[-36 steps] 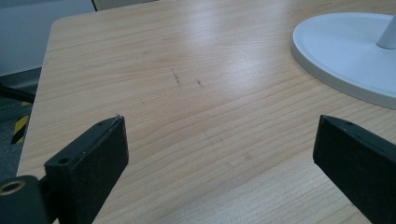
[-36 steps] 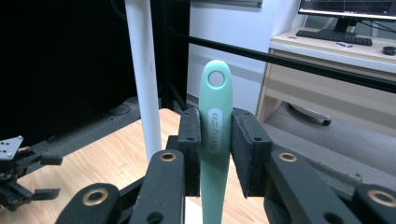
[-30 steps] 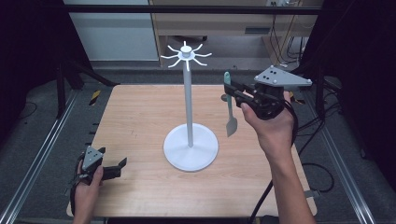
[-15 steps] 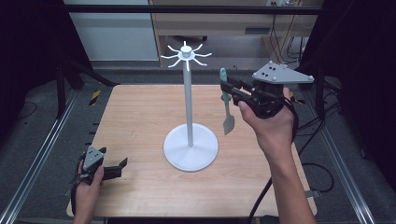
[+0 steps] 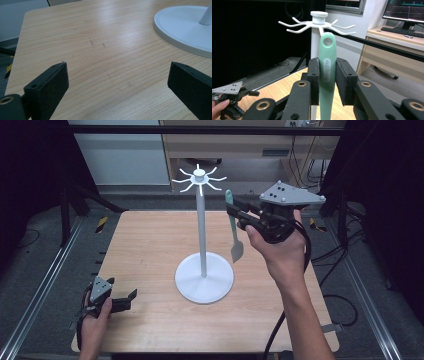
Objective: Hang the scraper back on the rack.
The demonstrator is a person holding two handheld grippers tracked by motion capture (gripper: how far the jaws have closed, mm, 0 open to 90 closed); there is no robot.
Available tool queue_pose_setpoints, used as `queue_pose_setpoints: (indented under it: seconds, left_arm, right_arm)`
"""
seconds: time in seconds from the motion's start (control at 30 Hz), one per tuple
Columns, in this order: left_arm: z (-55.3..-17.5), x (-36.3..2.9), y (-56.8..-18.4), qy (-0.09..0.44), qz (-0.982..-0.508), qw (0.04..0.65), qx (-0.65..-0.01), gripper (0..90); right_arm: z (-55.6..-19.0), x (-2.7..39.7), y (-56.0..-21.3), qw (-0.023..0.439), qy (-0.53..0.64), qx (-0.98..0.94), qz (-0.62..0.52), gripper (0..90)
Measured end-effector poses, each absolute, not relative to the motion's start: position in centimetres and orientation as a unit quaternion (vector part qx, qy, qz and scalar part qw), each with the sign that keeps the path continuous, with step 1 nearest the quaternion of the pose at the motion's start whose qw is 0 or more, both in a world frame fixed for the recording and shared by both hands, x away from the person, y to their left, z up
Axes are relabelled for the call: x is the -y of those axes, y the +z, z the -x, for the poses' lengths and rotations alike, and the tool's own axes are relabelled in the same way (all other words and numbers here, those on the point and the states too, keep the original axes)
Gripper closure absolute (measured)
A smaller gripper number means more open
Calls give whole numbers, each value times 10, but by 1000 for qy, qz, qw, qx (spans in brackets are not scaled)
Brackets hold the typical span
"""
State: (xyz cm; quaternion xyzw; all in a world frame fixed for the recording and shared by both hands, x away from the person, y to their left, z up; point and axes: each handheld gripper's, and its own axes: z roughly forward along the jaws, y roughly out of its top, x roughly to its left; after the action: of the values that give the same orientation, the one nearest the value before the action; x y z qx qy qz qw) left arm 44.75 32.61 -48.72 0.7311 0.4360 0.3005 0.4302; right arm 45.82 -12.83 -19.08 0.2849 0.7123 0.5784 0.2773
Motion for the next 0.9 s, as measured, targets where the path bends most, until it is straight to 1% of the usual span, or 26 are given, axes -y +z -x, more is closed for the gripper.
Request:
queue_pose_setpoints:
  seconds: [0.37,0.9]
  left_arm:
    - [-447,-326,-487,299,-731,431,-436,30]
    - [-447,-325,-487,298,-733,431,-434,30]
  right_arm:
    - [-464,119,-189,273,577,-716,-281,742]
    - [-470,117,-187,267,575,-719,-284,742]
